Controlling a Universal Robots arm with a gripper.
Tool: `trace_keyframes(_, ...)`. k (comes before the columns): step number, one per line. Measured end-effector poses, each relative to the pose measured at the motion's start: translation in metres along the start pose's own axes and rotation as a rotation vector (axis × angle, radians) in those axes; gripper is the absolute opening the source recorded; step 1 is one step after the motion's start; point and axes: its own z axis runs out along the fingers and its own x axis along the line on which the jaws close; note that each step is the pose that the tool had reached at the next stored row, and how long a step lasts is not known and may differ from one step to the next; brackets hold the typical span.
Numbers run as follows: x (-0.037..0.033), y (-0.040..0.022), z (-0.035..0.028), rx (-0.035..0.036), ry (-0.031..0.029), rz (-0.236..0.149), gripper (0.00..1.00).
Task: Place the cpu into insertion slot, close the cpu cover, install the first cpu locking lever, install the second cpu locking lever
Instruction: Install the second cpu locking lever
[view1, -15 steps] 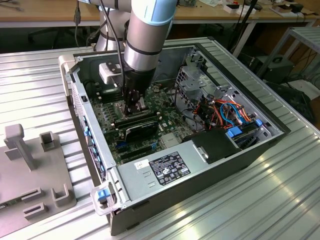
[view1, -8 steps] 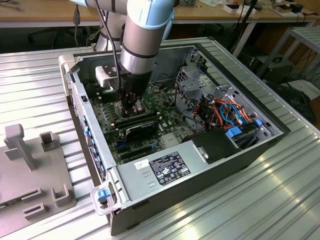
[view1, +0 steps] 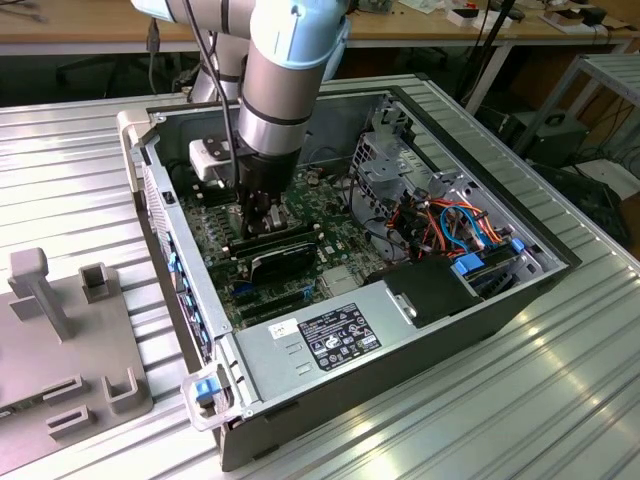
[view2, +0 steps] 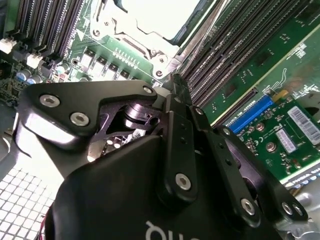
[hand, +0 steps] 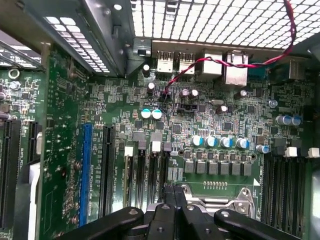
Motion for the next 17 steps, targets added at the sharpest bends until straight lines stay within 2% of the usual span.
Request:
trace_keyframes(6, -0.0009, 0.0005, 0.0051, 0.0001, 0.0000, 0.000, 0.10)
trace_keyframes(17, -0.0062, 0.0006, 0.0096, 0.0006, -0.0026, 0.000, 0.10)
